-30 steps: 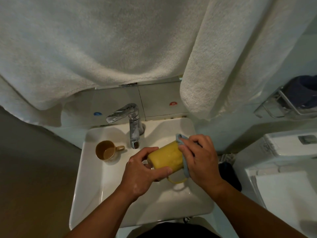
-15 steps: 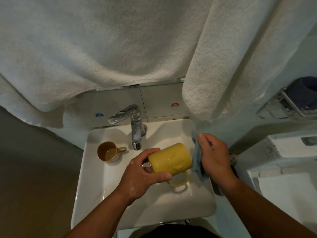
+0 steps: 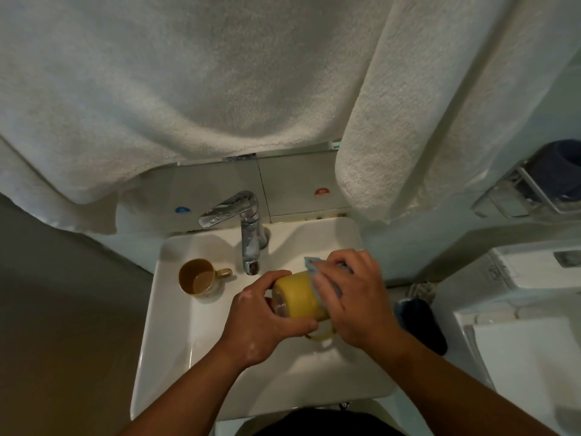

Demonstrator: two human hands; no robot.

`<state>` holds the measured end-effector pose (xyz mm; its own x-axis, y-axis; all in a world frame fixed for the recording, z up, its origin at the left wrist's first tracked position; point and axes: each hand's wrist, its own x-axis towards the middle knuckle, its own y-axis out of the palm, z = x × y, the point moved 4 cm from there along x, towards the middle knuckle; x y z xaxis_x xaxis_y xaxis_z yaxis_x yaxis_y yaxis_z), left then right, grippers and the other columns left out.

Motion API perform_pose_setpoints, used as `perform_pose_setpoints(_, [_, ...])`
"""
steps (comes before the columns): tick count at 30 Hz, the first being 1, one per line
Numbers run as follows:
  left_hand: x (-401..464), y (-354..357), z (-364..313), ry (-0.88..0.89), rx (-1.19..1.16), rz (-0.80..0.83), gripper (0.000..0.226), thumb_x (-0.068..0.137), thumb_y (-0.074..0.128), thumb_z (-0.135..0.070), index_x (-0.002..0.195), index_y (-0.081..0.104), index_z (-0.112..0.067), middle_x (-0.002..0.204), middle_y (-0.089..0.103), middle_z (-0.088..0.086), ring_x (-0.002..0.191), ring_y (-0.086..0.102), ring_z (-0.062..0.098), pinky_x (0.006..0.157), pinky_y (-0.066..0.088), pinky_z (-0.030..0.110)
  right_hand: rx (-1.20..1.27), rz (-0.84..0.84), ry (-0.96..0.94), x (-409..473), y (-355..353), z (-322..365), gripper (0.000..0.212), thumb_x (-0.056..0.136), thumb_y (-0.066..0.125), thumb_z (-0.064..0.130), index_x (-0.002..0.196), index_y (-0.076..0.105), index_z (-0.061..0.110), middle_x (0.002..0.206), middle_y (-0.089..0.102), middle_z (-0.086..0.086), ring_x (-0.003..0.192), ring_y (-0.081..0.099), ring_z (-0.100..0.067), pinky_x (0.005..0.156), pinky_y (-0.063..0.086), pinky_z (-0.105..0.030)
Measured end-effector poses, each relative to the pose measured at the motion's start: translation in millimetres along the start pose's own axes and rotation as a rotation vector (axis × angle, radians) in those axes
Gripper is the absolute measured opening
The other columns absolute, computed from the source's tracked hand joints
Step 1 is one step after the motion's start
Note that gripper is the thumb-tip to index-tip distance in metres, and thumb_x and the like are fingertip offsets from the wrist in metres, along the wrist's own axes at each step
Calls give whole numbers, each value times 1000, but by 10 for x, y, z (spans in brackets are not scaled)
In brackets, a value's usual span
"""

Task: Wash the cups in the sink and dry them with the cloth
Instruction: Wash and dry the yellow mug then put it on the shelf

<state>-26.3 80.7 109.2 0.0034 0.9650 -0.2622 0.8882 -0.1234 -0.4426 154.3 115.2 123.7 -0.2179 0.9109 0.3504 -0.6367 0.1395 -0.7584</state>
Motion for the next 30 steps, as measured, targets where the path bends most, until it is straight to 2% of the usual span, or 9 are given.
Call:
perform_pose_setpoints(3, [6,9,-32,31,19,-14,89,41,91,-58,123,58,-44,107,64,-19,87,68,7,71,62,30,0,-6,77,24,12,-20,37,98,43,40,108,75,24,103,62,8,94,47,-13,79,48,-43])
perform_pose_setpoints(8, [-13,35,-69,120,39,4,71,54,93,-43,118,62,-40,104,70,-25,94,67,1,79,56,19,9,87,-277,-135,91,342,31,101,48,39,118,71,27,121,65,10,107,50,-15,95,39,-35])
perform_pose_setpoints(11, [-30,16,-57,107,11,-9,90,44,92,-59,126,59,-41,109,66,-24,96,66,4,77,59,23,-14,147,-165,-42,76,87,42,105,33,43,124,66,28,119,66,12,107,53,-14,95,41,-45])
perform_pose_setpoints(15, [-19,18,-47,137,36,-26,102,43,89,-67,134,54,-40,120,59,-24,105,62,1,82,60,26,68,37,73,-10,17,-16,41,102,35,39,112,71,23,108,69,7,106,59,-12,97,46,-47])
perform_pose_setpoints(17, [-14,31,-42,142,22,-39,99,44,89,-69,132,54,-41,118,62,-25,105,62,-1,81,58,20,23,27,16,-66,50,192,39,101,38,36,117,69,19,114,69,1,114,62,-17,108,45,-50])
perform_pose_setpoints(21, [-36,61,3,119,-7,-38,82,55,96,-46,127,57,-39,112,68,-21,102,65,1,79,55,15,12,107,-228,-153,93,354,38,103,40,32,128,65,16,127,66,0,124,56,-14,118,32,-43])
perform_pose_setpoints(24, [-64,68,18,134,6,-32,94,52,98,-46,135,55,-38,120,64,-21,107,63,2,82,58,22,27,127,-70,-73,54,132,49,105,29,45,125,67,21,120,68,4,115,59,-11,112,38,-46])
perform_pose_setpoints(27, [-80,62,25,148,1,-23,96,52,99,-39,137,52,-43,126,56,-26,112,58,0,86,58,26,225,101,172,-35,29,-19,48,99,34,50,120,67,24,115,62,11,105,56,1,96,49,-28])
perform_pose_setpoints(30, [-83,87,35,69,-76,4,106,49,99,-42,140,46,-49,130,53,-20,111,63,9,85,59,25,260,-40,221,-34,-27,-18,45,99,39,47,115,71,19,111,62,13,101,55,10,90,40,-5])
